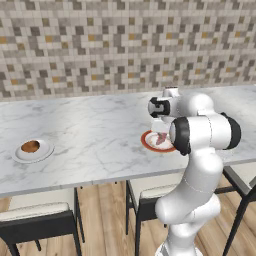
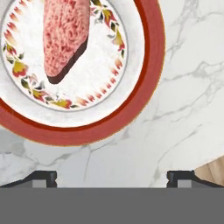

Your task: Transport the steak and potato to the fridge. Place the steak on the rack containing meat and place the potato on the rack containing the vegetable, ensuring meats and vegetables are on different racks.

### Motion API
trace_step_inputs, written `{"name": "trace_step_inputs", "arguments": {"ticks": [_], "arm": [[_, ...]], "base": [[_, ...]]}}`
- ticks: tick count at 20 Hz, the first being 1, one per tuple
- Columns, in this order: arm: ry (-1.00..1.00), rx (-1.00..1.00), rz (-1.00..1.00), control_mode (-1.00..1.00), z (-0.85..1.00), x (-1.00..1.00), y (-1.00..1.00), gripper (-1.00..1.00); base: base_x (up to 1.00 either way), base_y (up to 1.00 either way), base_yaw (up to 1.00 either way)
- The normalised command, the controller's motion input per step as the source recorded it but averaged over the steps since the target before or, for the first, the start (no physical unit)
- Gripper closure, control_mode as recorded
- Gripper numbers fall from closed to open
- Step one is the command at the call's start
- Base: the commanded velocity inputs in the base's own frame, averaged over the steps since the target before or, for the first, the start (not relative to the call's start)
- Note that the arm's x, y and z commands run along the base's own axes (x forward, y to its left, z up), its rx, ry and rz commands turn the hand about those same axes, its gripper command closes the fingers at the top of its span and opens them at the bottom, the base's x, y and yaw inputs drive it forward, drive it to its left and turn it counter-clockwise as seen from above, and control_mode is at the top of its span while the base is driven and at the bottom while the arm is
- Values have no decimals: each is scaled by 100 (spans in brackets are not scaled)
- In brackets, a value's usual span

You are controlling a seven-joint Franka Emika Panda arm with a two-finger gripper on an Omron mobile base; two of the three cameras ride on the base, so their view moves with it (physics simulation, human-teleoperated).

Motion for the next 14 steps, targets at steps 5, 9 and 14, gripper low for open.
{"name": "trace_step_inputs", "arguments": {"ticks": [5,9,14], "arm": [[0,0,0,-100,-14,34,-4,-100],[0,0,0,-100,-13,32,-6,-100],[0,0,0,-100,-23,37,-4,-100]], "base": [[0,0,0],[0,0,0],[0,0,0]]}}
